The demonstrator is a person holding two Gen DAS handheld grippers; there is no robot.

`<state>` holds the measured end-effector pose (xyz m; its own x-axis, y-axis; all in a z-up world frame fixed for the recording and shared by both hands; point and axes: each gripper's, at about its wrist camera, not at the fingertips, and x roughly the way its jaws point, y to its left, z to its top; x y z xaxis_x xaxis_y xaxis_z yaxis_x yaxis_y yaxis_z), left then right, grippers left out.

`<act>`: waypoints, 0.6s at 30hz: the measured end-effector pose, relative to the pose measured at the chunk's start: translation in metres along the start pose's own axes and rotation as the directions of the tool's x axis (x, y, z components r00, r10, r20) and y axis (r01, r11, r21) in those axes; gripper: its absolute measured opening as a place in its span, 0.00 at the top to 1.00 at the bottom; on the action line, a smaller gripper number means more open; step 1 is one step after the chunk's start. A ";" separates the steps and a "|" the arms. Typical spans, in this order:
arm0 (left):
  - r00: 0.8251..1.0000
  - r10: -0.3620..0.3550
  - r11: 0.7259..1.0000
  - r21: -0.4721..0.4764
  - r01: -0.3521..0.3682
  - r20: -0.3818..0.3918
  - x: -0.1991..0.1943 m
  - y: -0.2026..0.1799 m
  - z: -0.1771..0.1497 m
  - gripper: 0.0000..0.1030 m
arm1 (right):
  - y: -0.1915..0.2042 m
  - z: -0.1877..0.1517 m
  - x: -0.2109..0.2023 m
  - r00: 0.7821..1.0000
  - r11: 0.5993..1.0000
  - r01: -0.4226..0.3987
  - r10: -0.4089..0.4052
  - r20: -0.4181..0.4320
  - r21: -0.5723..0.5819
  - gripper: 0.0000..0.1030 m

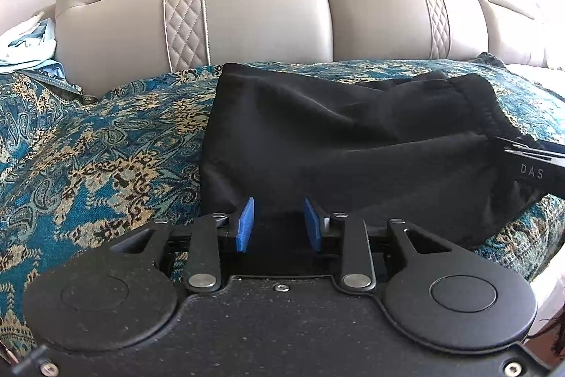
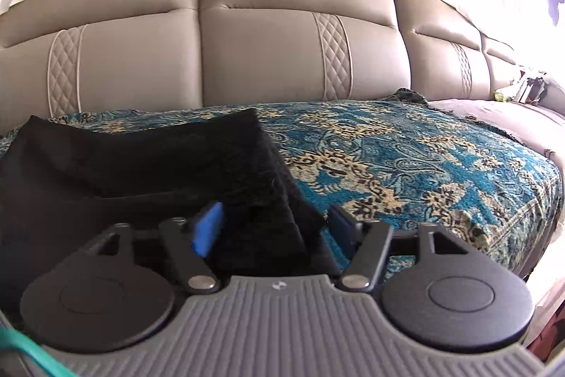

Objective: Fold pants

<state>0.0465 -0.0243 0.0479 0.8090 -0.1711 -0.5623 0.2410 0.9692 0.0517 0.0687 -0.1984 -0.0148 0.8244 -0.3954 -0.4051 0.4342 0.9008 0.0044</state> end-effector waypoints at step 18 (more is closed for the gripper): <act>0.999 -0.042 0.999 0.018 0.043 -0.012 -0.032 -0.007 -0.017 0.64 | -0.001 0.044 0.000 0.985 0.980 -0.166 0.169 0.019 -0.109 0.20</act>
<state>0.0098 -0.0230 0.0510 0.7918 -0.2101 -0.5735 0.2847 0.9577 0.0422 0.0845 -0.2069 0.0253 0.8927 -0.2411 -0.3808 0.2492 0.9680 -0.0285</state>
